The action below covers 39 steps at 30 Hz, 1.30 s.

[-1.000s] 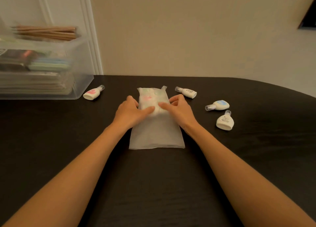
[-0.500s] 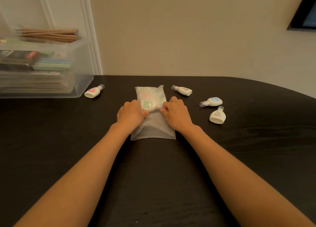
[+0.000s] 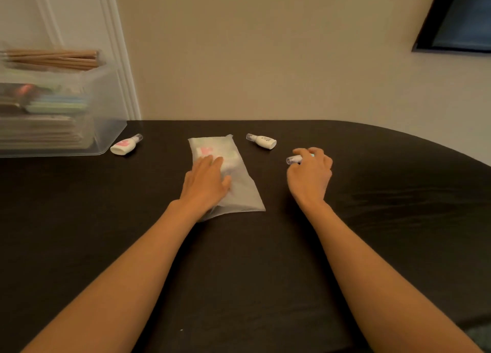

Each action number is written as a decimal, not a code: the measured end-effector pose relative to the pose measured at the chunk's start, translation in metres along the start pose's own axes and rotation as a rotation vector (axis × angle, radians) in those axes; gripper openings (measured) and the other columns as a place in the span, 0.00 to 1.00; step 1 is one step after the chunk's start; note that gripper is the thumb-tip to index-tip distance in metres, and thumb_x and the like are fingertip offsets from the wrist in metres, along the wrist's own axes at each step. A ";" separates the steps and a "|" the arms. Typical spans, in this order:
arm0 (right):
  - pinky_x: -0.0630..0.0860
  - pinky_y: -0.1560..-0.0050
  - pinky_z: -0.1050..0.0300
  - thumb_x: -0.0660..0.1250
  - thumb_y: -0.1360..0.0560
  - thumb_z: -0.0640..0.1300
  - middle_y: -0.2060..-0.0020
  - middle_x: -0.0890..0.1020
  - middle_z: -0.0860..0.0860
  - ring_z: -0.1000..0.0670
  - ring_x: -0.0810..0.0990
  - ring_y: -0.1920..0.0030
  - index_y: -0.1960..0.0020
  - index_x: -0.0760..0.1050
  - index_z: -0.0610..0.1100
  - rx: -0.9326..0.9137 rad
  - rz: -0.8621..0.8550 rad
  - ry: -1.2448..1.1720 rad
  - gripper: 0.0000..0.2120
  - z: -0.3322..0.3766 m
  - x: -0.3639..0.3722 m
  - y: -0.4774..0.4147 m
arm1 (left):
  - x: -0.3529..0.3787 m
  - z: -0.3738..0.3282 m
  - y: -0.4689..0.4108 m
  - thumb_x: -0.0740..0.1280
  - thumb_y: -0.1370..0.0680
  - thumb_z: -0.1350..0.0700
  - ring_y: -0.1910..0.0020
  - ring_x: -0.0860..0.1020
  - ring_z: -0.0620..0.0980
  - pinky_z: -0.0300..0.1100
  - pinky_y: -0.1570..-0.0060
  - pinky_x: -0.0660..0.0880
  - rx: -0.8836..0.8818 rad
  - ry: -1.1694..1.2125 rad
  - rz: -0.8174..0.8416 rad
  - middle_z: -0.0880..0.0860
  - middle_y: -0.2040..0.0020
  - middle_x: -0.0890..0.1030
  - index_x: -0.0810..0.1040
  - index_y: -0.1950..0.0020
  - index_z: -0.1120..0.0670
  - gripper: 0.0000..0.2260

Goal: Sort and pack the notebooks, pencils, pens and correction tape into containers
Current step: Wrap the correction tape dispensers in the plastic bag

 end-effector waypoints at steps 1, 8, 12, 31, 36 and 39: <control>0.69 0.41 0.55 0.57 0.23 0.38 0.34 0.70 0.46 0.45 0.68 0.36 0.35 0.74 0.46 0.072 0.054 -0.033 0.18 -0.013 0.001 -0.004 | 0.005 -0.002 0.001 0.56 0.19 0.51 0.27 0.57 0.54 0.51 0.31 0.59 -0.004 0.001 0.042 0.54 0.25 0.58 0.58 0.25 0.54 0.22; 0.63 0.34 0.51 0.50 0.24 0.32 0.31 0.68 0.42 0.42 0.64 0.31 0.31 0.70 0.46 0.001 0.432 -0.085 0.24 -0.033 -0.004 -0.001 | 0.000 -0.020 0.013 0.52 0.19 0.46 0.28 0.60 0.55 0.50 0.34 0.61 -0.032 0.154 0.106 0.54 0.26 0.60 0.61 0.27 0.55 0.23; 0.63 0.37 0.58 0.57 0.25 0.33 0.31 0.68 0.46 0.47 0.66 0.32 0.29 0.65 0.46 -0.127 0.578 -0.167 0.26 -0.025 -0.009 0.014 | -0.004 -0.033 0.027 0.60 0.26 0.35 0.25 0.53 0.52 0.51 0.30 0.57 0.032 0.095 0.147 0.51 0.24 0.55 0.54 0.24 0.51 0.36; 0.66 0.67 0.66 0.57 0.20 0.42 0.70 0.73 0.49 0.56 0.68 0.69 0.64 0.73 0.39 -0.126 0.775 -0.754 0.15 0.005 -0.026 0.033 | -0.018 -0.050 0.012 0.61 0.22 0.60 0.71 0.64 0.48 0.40 0.70 0.60 -0.004 0.217 0.105 0.53 0.71 0.67 0.68 0.72 0.58 0.18; 0.68 0.64 0.63 0.59 0.21 0.45 0.72 0.76 0.51 0.57 0.69 0.72 0.54 0.77 0.40 -0.162 0.740 -0.447 0.11 0.002 -0.007 0.035 | -0.012 -0.044 0.001 0.58 0.20 0.60 0.66 0.66 0.49 0.41 0.65 0.63 -0.122 0.244 0.103 0.52 0.68 0.68 0.68 0.67 0.57 0.14; 0.68 0.64 0.62 0.63 0.23 0.51 0.74 0.76 0.51 0.58 0.72 0.72 0.54 0.75 0.43 -0.149 0.594 -0.380 0.11 -0.001 -0.007 0.029 | -0.012 -0.048 0.000 0.59 0.21 0.58 0.61 0.69 0.50 0.41 0.64 0.64 -0.076 0.331 0.049 0.53 0.64 0.70 0.71 0.61 0.57 0.09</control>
Point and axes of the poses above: each hand's wrist, its own y-axis away from the middle knuckle, its own x-axis out of the palm, z = x × y, the point moved 6 cm from there along -y, towards the middle knuckle
